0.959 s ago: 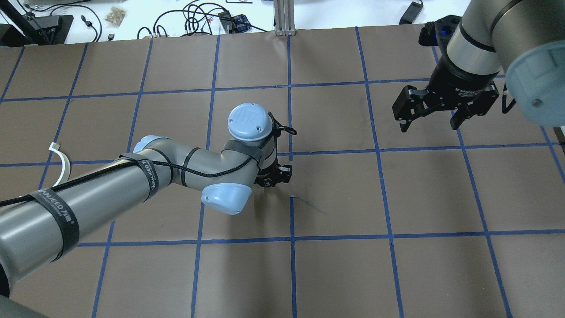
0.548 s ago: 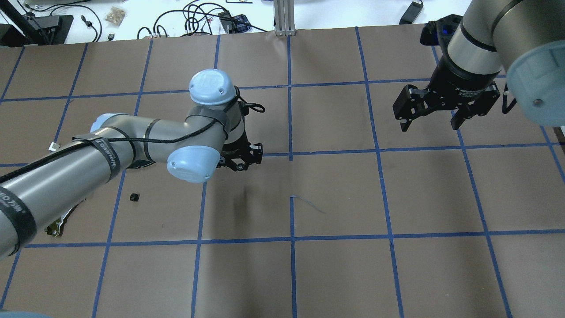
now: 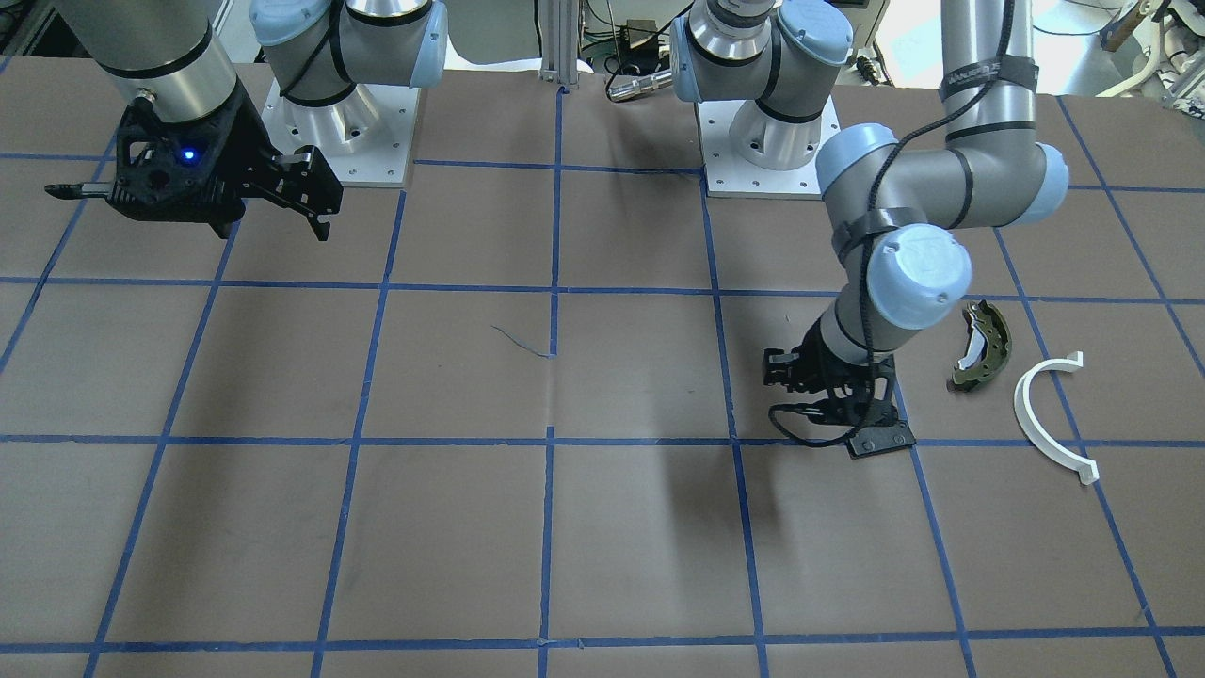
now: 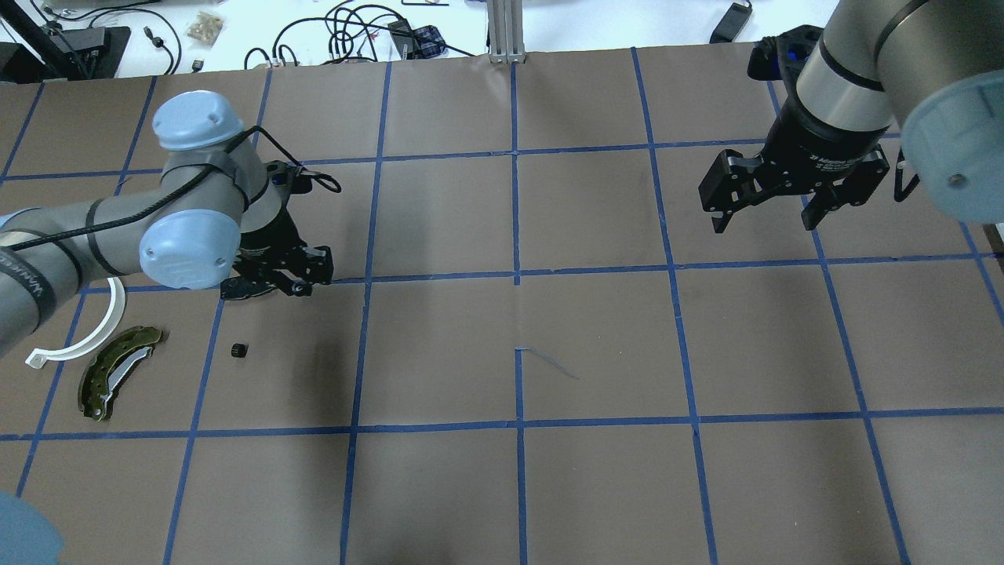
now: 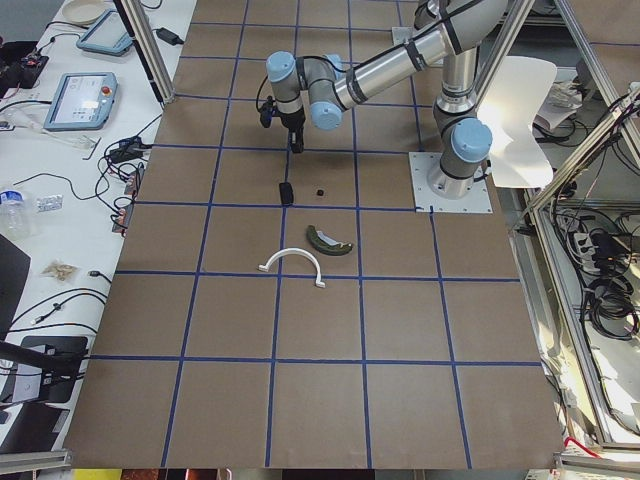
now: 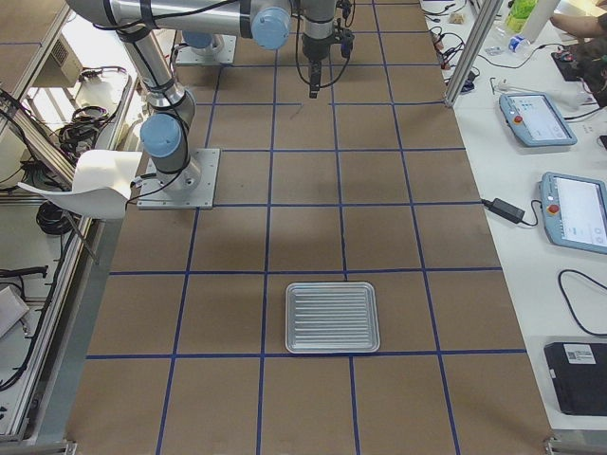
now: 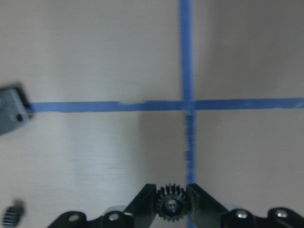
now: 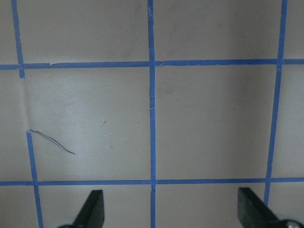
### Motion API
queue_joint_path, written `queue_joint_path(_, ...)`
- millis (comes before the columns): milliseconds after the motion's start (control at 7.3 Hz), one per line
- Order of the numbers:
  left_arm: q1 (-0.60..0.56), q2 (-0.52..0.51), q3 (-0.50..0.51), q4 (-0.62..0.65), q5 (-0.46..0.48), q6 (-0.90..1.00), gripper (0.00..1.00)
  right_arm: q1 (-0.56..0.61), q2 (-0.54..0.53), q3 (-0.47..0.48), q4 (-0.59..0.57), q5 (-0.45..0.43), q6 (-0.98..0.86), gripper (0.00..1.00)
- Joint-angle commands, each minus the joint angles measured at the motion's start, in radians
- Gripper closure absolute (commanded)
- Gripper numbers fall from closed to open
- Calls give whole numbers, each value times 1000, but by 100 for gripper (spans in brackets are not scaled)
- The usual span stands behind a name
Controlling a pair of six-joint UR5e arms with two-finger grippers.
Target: Place bearing gear from tray to pile
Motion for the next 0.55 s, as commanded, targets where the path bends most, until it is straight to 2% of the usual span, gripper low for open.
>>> queue_joint_path(0,142,5,-35,5,47,294,100,0,0,0,4,6,-2,0)
queue_joint_path(274,191,32,-108,26,47,406,100,0,0,0,4,6,-2,0)
queue_joint_path(411,232,40,-127,78,49,487,100,0,0,2,3,7,-2,0)
